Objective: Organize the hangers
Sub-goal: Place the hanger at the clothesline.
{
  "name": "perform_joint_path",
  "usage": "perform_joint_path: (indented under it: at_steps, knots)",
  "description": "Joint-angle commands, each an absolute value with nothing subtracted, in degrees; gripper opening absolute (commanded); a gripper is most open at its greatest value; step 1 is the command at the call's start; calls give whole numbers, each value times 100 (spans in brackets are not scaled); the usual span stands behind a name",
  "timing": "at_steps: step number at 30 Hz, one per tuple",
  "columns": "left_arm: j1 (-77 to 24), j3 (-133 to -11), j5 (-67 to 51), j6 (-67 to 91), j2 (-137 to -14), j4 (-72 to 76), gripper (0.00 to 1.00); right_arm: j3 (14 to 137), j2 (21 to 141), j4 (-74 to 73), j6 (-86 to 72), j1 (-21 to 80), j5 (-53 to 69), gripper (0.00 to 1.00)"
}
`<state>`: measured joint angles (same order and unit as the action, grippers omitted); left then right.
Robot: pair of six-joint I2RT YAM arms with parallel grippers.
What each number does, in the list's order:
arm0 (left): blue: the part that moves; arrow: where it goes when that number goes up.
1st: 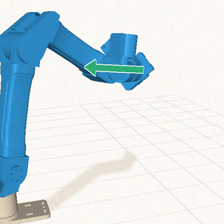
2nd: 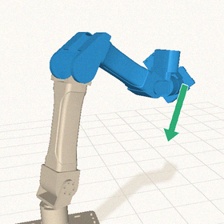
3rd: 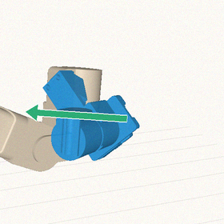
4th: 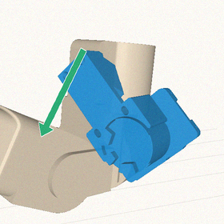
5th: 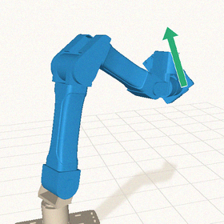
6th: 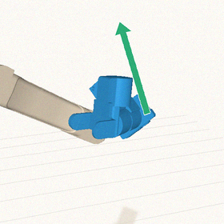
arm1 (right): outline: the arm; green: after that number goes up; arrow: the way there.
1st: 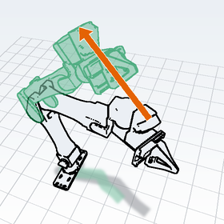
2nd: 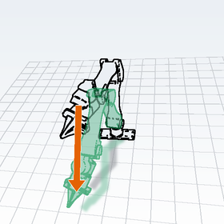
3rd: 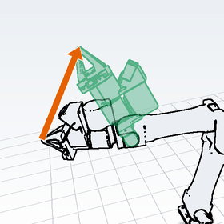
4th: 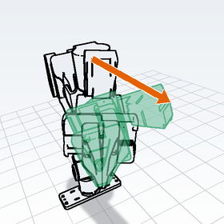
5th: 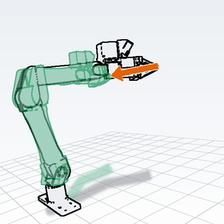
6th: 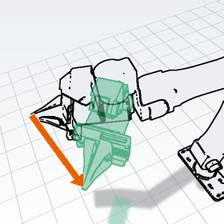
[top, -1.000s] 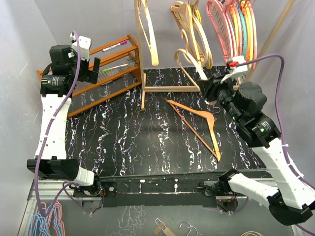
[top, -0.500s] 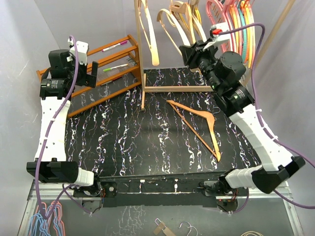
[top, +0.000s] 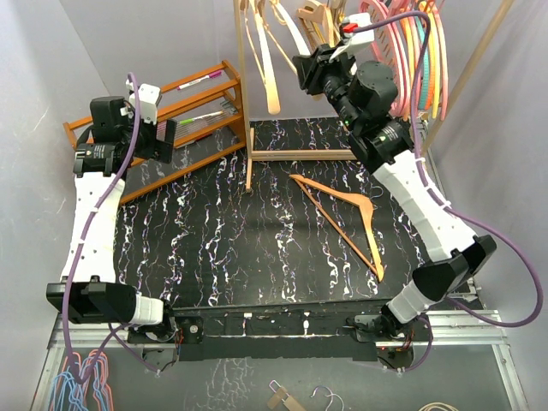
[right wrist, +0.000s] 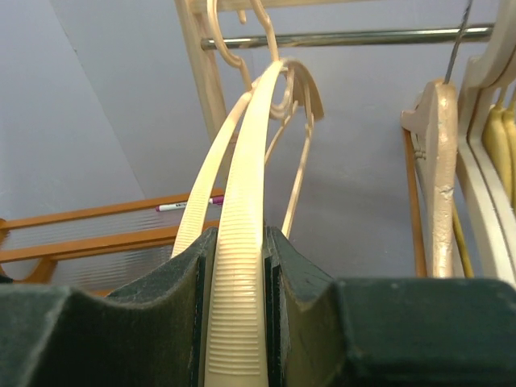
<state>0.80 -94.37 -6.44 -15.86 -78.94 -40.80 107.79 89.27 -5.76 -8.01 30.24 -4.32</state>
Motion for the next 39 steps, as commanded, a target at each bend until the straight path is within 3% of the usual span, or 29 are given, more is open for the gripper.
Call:
perform_joint_path:
  at_steps: [1,14,21,23,26,27,35,39]
  knots:
    - [122,-9323,-876,-1627,-7673,-4096,97,11133,9086,38,-833,3007,-407,8]
    - [89,-8745,-1758,-2087,-7811,-4435,97,11511,9782,-137,-1425,3015,305,8]
    - [-950,-7921,-1089,-2818,-8112,-4603,97,11430,9835,-33,-1814,3013,923,8]
    - [-1330,-7825,-997,-2960,-8271,-4635,97,11515,9872,-140,-1848,3009,1173,30]
    - [-1774,-7834,-1173,-3078,-8558,-4413,97,11338,9626,-256,-1742,3015,1060,85]
    - [-1925,-7904,-1244,-3115,-8684,-4350,97,11195,9440,-290,-1659,3010,838,96]
    - [-3309,-8916,-1166,-3336,-10141,-3547,97,9286,6777,-694,-976,3004,-505,98]
    - [-3714,-9021,-1872,-3567,-10551,-2562,97,8311,5437,-851,-1109,3006,-727,98]
